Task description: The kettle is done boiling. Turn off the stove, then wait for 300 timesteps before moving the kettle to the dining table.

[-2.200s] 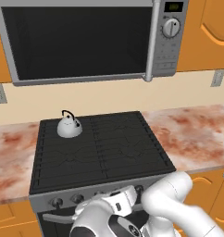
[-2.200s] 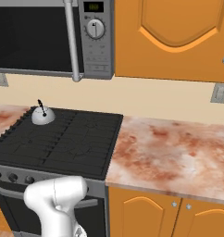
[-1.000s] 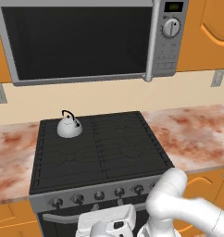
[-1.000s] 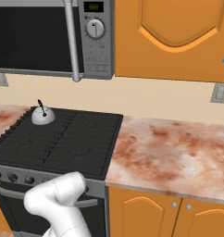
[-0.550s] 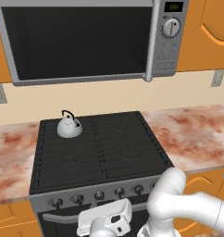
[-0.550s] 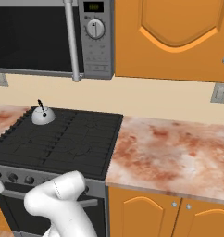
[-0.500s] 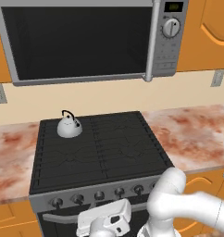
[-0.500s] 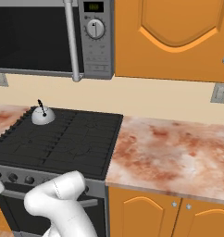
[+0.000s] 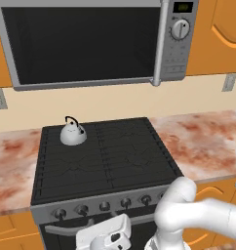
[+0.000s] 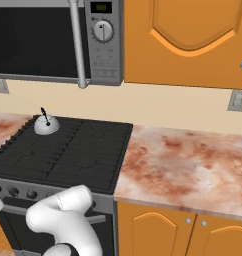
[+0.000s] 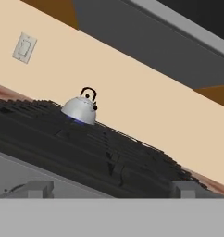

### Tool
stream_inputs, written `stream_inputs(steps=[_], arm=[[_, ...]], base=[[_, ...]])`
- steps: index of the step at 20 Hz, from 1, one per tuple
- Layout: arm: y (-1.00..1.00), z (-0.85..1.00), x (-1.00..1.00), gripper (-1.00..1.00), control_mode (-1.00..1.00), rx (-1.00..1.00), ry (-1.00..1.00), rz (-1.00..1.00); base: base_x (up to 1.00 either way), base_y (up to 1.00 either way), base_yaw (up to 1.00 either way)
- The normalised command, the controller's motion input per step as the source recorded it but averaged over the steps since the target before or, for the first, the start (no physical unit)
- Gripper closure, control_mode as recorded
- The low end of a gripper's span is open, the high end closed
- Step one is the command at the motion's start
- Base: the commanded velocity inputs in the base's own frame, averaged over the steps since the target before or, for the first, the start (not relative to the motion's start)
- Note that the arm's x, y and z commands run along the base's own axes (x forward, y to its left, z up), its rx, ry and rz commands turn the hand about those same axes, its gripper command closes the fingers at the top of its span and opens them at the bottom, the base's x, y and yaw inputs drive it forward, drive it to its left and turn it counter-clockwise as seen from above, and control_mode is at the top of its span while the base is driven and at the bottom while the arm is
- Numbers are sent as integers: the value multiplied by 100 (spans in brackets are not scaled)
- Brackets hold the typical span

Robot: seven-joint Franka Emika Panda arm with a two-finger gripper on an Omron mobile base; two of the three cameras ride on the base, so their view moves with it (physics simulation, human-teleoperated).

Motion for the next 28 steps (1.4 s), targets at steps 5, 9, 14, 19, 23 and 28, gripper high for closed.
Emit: stream_inputs(steps=[5, 9, 14, 19, 23, 28], arm=[[19, -20, 13, -100, -100, 0, -2, 4], [9, -17, 20, -100, -100, 0, -4, 3], [1, -17, 26, -100, -100, 0, -2, 1], [8, -24, 22, -100, -100, 0, 0, 0], [21, -29, 19, -100, -100, 0, 0, 2], [24, -29, 20, -100, -100, 0, 0, 2]], base=[[0, 0, 0], [0, 0, 0], [0, 0, 0], [0, 0, 0], [0, 0, 0], [0, 0, 0]])
